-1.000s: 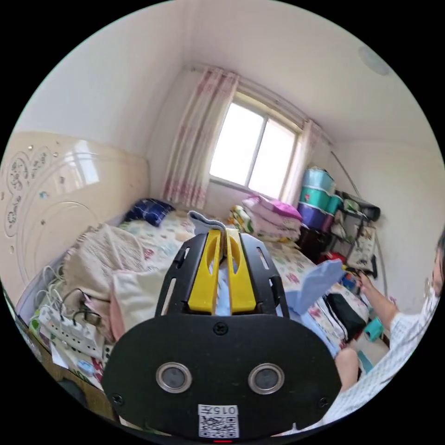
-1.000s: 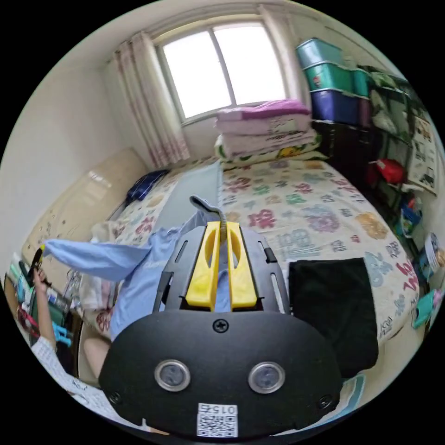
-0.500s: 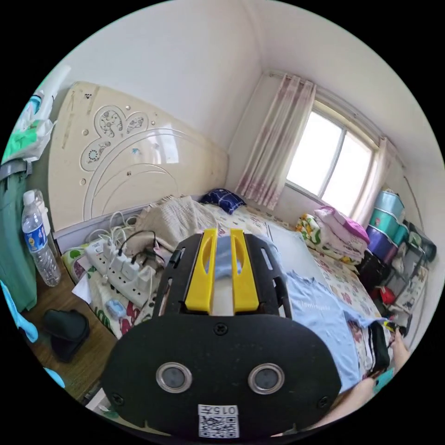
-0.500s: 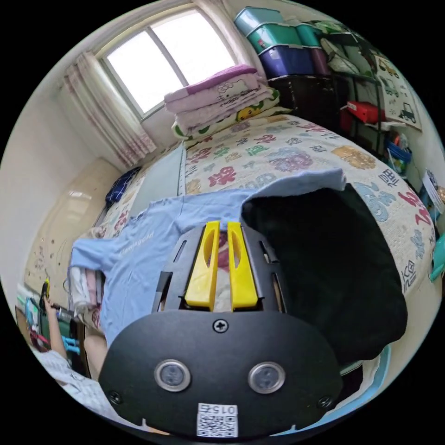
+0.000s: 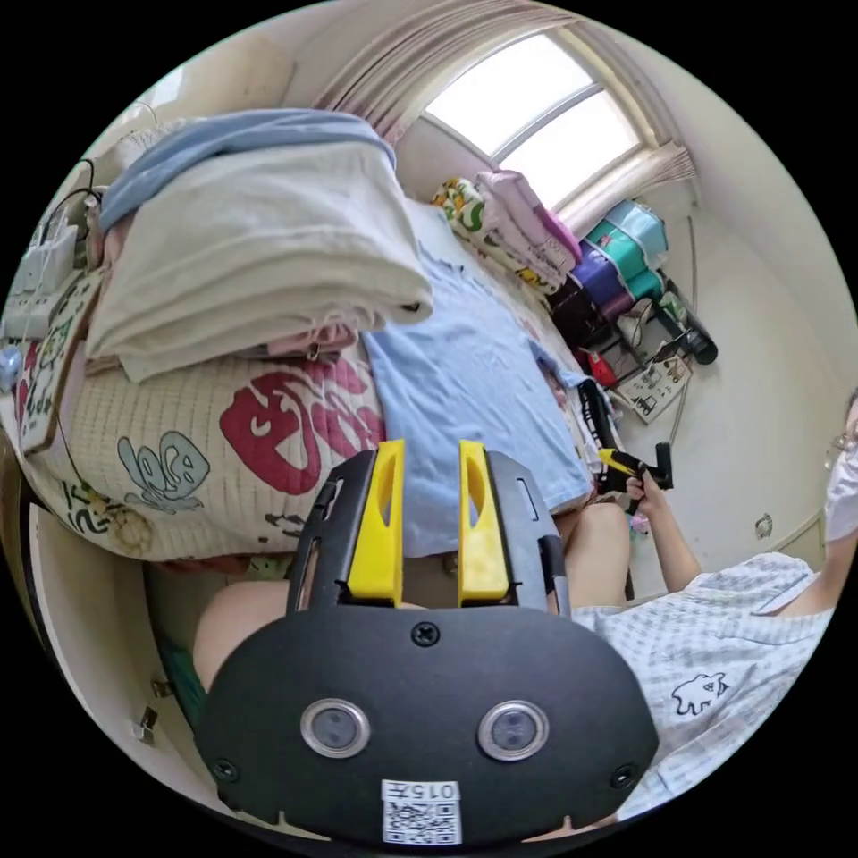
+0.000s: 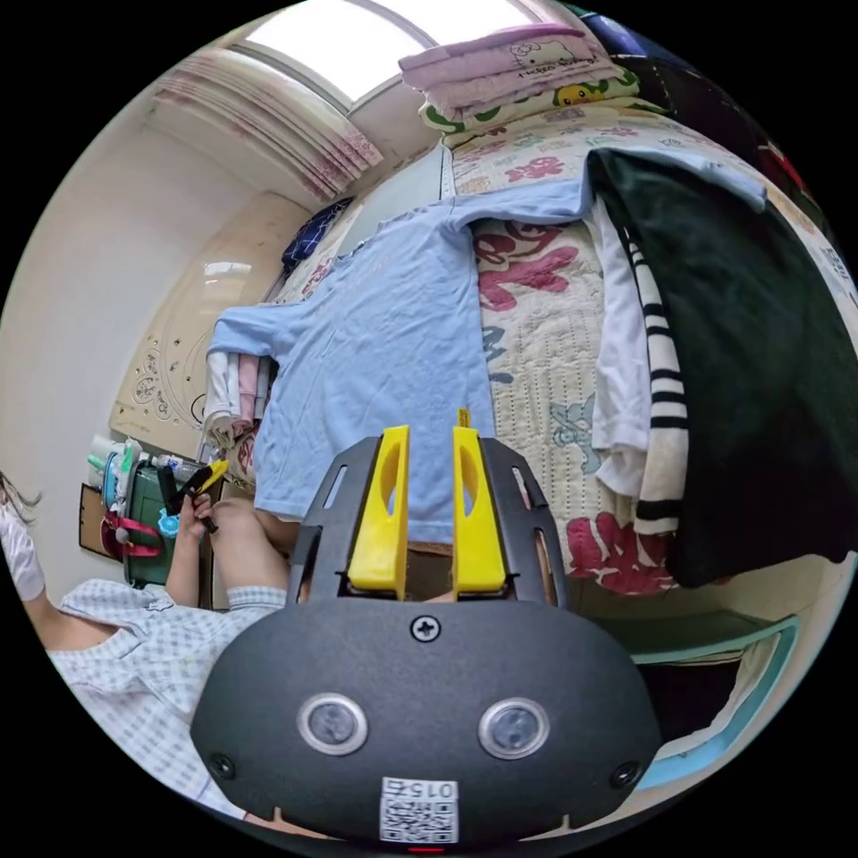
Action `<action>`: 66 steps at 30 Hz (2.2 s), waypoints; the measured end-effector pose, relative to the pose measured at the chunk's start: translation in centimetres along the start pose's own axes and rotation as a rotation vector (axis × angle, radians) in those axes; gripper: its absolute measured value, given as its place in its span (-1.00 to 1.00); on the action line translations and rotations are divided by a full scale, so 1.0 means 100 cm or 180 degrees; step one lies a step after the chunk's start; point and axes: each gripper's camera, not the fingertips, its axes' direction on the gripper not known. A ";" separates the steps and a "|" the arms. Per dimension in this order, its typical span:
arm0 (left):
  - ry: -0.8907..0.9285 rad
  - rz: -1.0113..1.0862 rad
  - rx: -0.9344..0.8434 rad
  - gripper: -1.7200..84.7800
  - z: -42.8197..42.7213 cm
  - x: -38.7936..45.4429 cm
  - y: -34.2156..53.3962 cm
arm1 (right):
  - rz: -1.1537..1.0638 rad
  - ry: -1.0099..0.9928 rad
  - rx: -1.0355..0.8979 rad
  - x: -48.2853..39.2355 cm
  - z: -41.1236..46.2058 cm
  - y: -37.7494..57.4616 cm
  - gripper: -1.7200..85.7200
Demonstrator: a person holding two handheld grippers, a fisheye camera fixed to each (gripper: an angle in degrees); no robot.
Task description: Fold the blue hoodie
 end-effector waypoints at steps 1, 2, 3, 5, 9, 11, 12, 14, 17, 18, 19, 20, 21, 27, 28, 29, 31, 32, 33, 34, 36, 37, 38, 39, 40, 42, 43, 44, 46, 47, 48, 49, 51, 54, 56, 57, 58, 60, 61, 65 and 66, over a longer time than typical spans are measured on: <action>-0.0004 -0.0122 -0.0141 -0.75 0.014 -0.004 -0.003 | 0.0043 0.0074 -0.0094 0.001 -0.003 -0.001 -0.76; 0.0048 -0.0118 -0.0194 -0.75 0.020 -0.004 -0.005 | 0.0060 0.0096 -0.0133 0.001 -0.005 -0.002 -0.75; 0.0087 -0.0017 -0.0291 -0.76 0.028 0.001 -0.009 | 0.0028 0.0090 -0.0165 0.000 -0.011 -0.004 -0.73; -0.0219 0.0084 -0.0481 -0.77 0.043 0.011 -0.016 | 0.0005 0.0161 -0.0221 -0.002 -0.019 -0.007 -0.70; -0.0594 0.0347 -0.1029 -0.76 0.089 0.035 -0.026 | 0.0139 0.0255 -0.0635 0.004 -0.017 -0.023 -0.69; -0.0702 0.0355 -0.1027 -0.77 0.096 0.039 -0.029 | 0.0119 0.0322 -0.0850 0.002 -0.011 -0.030 -0.68; -0.0676 0.0286 -0.1015 -0.77 0.097 0.037 -0.031 | 0.0071 0.0414 -0.0892 -0.002 -0.012 -0.034 -0.69; -0.0615 0.0207 -0.0999 -0.78 0.099 0.034 -0.033 | 0.0022 0.0556 -0.0926 -0.007 -0.013 -0.037 -0.70; -0.0636 0.0180 -0.1028 -0.83 0.104 0.034 -0.034 | -0.0022 0.0731 -0.0959 -0.012 -0.016 -0.038 -0.74; -0.0639 0.0153 -0.1067 -0.88 0.107 0.033 -0.034 | -0.0056 0.0812 -0.0984 -0.015 -0.015 -0.038 -0.77; -0.0644 0.0137 -0.1095 -0.92 0.109 0.032 -0.033 | -0.0100 0.0892 -0.1021 -0.018 -0.014 -0.038 -0.80; -0.0644 0.0150 -0.1097 -0.93 0.109 0.033 -0.033 | -0.0121 0.0936 -0.1043 -0.020 -0.013 -0.037 -0.81; -0.0667 0.0197 -0.1083 -0.95 0.109 0.035 -0.032 | -0.0169 0.1016 -0.1054 -0.023 -0.012 -0.036 -0.84; -0.0651 0.0254 -0.0892 -0.97 0.099 0.040 -0.022 | -0.0210 0.1076 -0.0920 -0.021 -0.021 -0.030 -0.93; -0.0622 0.0248 -0.0872 -0.97 0.096 0.040 -0.021 | -0.0189 0.1062 -0.0878 -0.019 -0.023 -0.030 -0.94; -0.0613 0.0241 -0.0858 -0.97 0.095 0.040 -0.020 | -0.0180 0.1055 -0.0860 -0.017 -0.024 -0.029 -0.94; -0.0563 0.0201 -0.0810 -0.98 0.090 0.037 -0.017 | -0.0161 0.1102 -0.0793 -0.014 -0.026 -0.028 -0.95; -0.0559 0.0198 -0.0804 -0.98 0.090 0.036 -0.017 | -0.0177 0.1131 -0.0783 -0.014 -0.026 -0.028 -0.95; -0.0567 0.0201 -0.0803 -0.98 0.089 0.037 -0.015 | -0.0225 0.1196 -0.0784 -0.016 -0.023 -0.027 -0.95; -0.0593 0.0213 -0.0824 -0.98 0.091 0.038 -0.014 | -0.0283 0.1291 -0.0814 -0.019 -0.018 -0.027 -0.95; -0.0695 0.0232 -0.0891 -0.98 0.097 0.041 -0.014 | -0.0385 0.1458 -0.0900 -0.023 -0.008 -0.027 -0.95; -0.0785 0.0269 -0.0957 -0.98 0.103 0.045 -0.014 | -0.0445 0.1557 -0.0982 -0.025 0.001 -0.029 -0.95; -0.0827 0.0293 -0.0990 -0.98 0.106 0.047 -0.015 | -0.0472 0.1598 -0.1023 -0.026 0.005 -0.030 -0.95; -0.0899 0.0333 -0.1042 -0.98 0.112 0.051 -0.016 | -0.0512 0.1673 -0.1091 -0.027 0.013 -0.031 -0.95; -0.0937 0.0346 -0.1080 -0.98 0.117 0.053 -0.017 | -0.0538 0.1730 -0.1139 -0.027 0.020 -0.033 -0.95; -0.0960 0.0313 -0.1099 -0.98 0.123 0.055 -0.017 | -0.0540 0.1760 -0.1171 -0.026 0.026 -0.035 -0.95; -0.0989 0.0303 -0.1110 -0.98 0.127 0.057 -0.018 | -0.0517 0.1742 -0.1175 -0.024 0.028 -0.036 -0.95; -0.1013 0.0308 -0.1121 -0.98 0.130 0.059 -0.019 | -0.0503 0.1726 -0.1175 -0.022 0.029 -0.036 -0.95; -0.1134 0.0360 -0.1208 -0.98 0.143 0.066 -0.021 | -0.0469 0.1672 -0.1190 -0.017 0.034 -0.039 -0.95; -0.1166 0.0371 -0.1228 -0.98 0.147 0.069 -0.021 | -0.0471 0.1669 -0.1197 -0.016 0.036 -0.039 -0.95; -0.1220 0.0390 -0.1266 -0.98 0.154 0.072 -0.022 | -0.0481 0.1677 -0.1213 -0.014 0.040 -0.040 -0.95; -0.1263 0.0400 -0.1295 -0.97 0.158 0.076 -0.023 | -0.0492 0.1697 -0.1223 -0.014 0.044 -0.040 -0.95; -0.1279 0.0367 -0.1308 -0.97 0.161 0.078 -0.024 | -0.0496 0.1727 -0.1224 -0.012 0.049 -0.040 -0.95; -0.1241 0.0309 -0.1319 -0.97 0.164 0.079 -0.024 | -0.0504 0.1779 -0.1229 -0.010 0.058 -0.041 -0.95; -0.1253 0.0334 -0.1324 -0.97 0.166 0.082 -0.023 | -0.0512 0.1807 -0.1237 -0.009 0.064 -0.042 -0.95; -0.1263 0.0344 -0.1308 -0.96 0.167 0.083 -0.022 | -0.0514 0.1822 -0.1245 -0.007 0.067 -0.042 -0.95; -0.1274 0.0366 -0.1293 -0.96 0.167 0.085 -0.021 | -0.0510 0.1832 -0.1247 -0.006 0.071 -0.043 -0.95; -0.1273 0.0405 -0.1301 -0.96 0.169 0.087 -0.020 | -0.0512 0.1852 -0.1253 -0.004 0.076 -0.043 -0.95; -0.1251 0.0404 -0.1313 -0.96 0.170 0.087 -0.020 | -0.0517 0.1861 -0.1256 -0.003 0.079 -0.044 -0.95; -0.1217 0.0409 -0.1265 -0.97 0.164 0.091 -0.016 | -0.0515 0.1853 -0.1220 0.002 0.084 -0.042 -0.95; -0.1231 0.0456 -0.1236 -0.97 0.162 0.094 -0.014 | -0.0510 0.1864 -0.1207 0.004 0.086 -0.041 -0.95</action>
